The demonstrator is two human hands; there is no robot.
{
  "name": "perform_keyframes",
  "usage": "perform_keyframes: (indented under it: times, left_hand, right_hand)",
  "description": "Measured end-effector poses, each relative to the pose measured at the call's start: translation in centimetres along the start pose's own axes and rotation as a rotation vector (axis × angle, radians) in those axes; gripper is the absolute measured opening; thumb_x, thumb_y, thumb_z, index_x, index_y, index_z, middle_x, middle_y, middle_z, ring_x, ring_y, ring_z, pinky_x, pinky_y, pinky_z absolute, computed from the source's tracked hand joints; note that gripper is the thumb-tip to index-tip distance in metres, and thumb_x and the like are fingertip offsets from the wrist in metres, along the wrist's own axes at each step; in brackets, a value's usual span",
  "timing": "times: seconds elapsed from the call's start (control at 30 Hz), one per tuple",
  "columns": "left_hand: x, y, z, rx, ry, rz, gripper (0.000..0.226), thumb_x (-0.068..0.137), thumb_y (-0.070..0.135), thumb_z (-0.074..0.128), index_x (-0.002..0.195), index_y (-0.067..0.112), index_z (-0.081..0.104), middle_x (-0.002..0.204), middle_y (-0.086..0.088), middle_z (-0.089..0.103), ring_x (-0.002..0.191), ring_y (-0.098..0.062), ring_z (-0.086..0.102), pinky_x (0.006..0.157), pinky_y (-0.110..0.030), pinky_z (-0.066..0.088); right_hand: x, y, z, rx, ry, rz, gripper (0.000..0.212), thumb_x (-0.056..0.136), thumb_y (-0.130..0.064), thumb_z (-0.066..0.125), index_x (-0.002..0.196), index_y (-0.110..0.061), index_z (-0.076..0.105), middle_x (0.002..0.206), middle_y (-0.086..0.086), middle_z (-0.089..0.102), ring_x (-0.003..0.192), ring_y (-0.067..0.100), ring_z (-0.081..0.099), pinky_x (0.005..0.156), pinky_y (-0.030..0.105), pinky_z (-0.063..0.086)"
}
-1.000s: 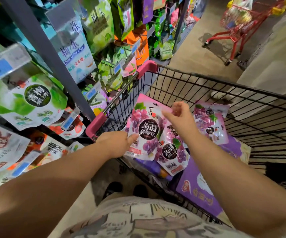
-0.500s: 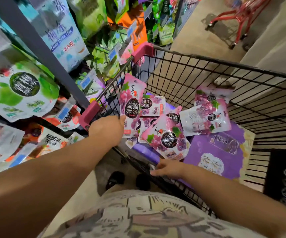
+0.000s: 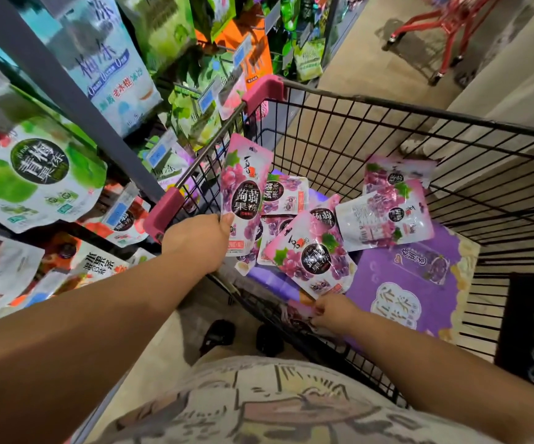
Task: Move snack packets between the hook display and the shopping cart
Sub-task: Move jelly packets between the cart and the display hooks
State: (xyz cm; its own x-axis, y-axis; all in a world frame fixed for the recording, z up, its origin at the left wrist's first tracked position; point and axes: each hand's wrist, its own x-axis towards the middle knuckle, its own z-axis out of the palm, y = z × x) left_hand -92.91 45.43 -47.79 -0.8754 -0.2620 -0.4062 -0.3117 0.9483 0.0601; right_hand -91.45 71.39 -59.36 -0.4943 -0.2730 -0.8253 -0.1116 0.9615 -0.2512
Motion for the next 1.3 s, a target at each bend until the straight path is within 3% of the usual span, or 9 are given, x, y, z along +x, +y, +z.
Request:
perform_keyframes:
  times: [0.1,0.43,0.6,0.7,0.77,0.87,1.03,1.17,1.3]
  left_hand:
    - [0.0,0.1,-0.3,-0.005,0.001,0.009,0.048,0.102,0.046,0.010,0.086,0.018,0.046,0.072,-0.002,0.046,0.074,-0.026,0.050,0.066,-0.033,0.039]
    - [0.5,0.0,-0.4,0.022,-0.014,0.025,0.054,0.101,0.047,0.008,0.095,0.019,0.053,0.069,0.000,0.047,0.070,-0.024,0.052,0.062,-0.033,0.041]
    - [0.7,0.1,-0.8,0.004,-0.010,0.034,0.050,0.101,0.047,0.008,0.088,0.020,0.047,0.069,0.001,0.047,0.072,-0.024,0.054,0.063,-0.034,0.041]
    - [0.9,0.1,-0.9,-0.010,-0.017,0.033,0.048,0.101,0.047,0.008,0.088,0.020,0.046,0.070,0.000,0.048,0.073,-0.025,0.054,0.064,-0.034,0.042]
    - [0.9,0.1,-1.0,-0.011,-0.019,0.033,0.049,0.101,0.047,0.009,0.091,0.020,0.048,0.074,-0.001,0.051,0.074,-0.025,0.054,0.064,-0.034,0.043]
    - [1.0,0.1,-0.9,0.004,-0.026,0.034,0.049,0.101,0.048,0.009,0.091,0.019,0.048,0.079,-0.003,0.055,0.073,-0.025,0.053,0.063,-0.033,0.043]
    - [1.2,-0.1,-0.9,0.015,-0.036,0.040,0.049,0.101,0.048,0.008,0.089,0.020,0.046,0.078,-0.002,0.054,0.072,-0.024,0.054,0.061,-0.033,0.041]
    - [1.3,0.1,-1.0,0.008,-0.037,0.033,0.047,0.101,0.049,0.009,0.084,0.021,0.043,0.070,0.000,0.049,0.067,-0.022,0.050,0.059,-0.032,0.039]
    - [1.6,0.0,-1.1,0.004,-0.034,0.033,0.050,0.101,0.049,0.010,0.076,0.021,0.043,0.067,0.000,0.048,0.060,-0.020,0.046,0.059,-0.031,0.039]
  right_hand:
    - [0.0,0.9,-0.6,0.068,0.083,0.032,0.034,0.093,-0.024,0.057,0.064,-0.024,0.040,0.078,0.000,0.051,0.088,0.024,0.056,0.064,0.025,0.039]
    - [-4.6,-0.5,-12.3,0.305,0.295,-0.112,0.024,0.098,-0.025,0.056,0.077,-0.017,0.049,0.070,-0.001,0.049,0.056,0.012,0.045,0.051,0.022,0.038]
    - [-4.5,-2.7,-17.8,0.136,0.476,-0.097,0.021,0.099,-0.028,0.052,0.078,-0.026,0.050,0.086,0.004,0.060,0.069,0.018,0.056,0.063,0.034,0.053]
    - [-3.6,-3.5,-19.7,-0.072,0.517,-0.038,0.020,0.100,-0.028,0.047,0.116,-0.024,0.059,0.111,0.006,0.064,0.099,0.026,0.061,0.084,0.037,0.052]
    - [-2.7,-3.6,-20.4,-0.178,0.508,-0.001,0.032,0.101,-0.027,0.042,0.132,-0.027,0.051,0.118,0.007,0.064,0.102,0.027,0.061,0.082,0.036,0.051]
    - [-1.3,-3.4,-20.4,-0.234,0.512,0.037,0.032,0.102,-0.027,0.038,0.133,-0.022,0.043,0.115,0.012,0.065,0.087,0.025,0.056,0.070,0.034,0.047]
    - [-1.2,-1.6,-21.0,-0.030,0.483,0.095,0.075,0.083,-0.013,0.067,0.144,-0.017,0.024,0.127,0.016,0.053,0.094,0.031,0.061,0.066,0.035,0.046]
    - [-0.6,0.3,-20.0,0.058,0.559,0.189,0.066,0.082,0.002,0.062,0.137,-0.008,0.027,0.082,0.011,0.057,0.066,0.022,0.056,0.047,0.031,0.040]
    - [0.1,2.6,-18.2,0.505,0.862,0.261,0.062,0.073,-0.011,0.078,0.127,-0.012,0.047,0.105,0.010,0.064,0.092,0.030,0.062,0.077,0.041,0.054]
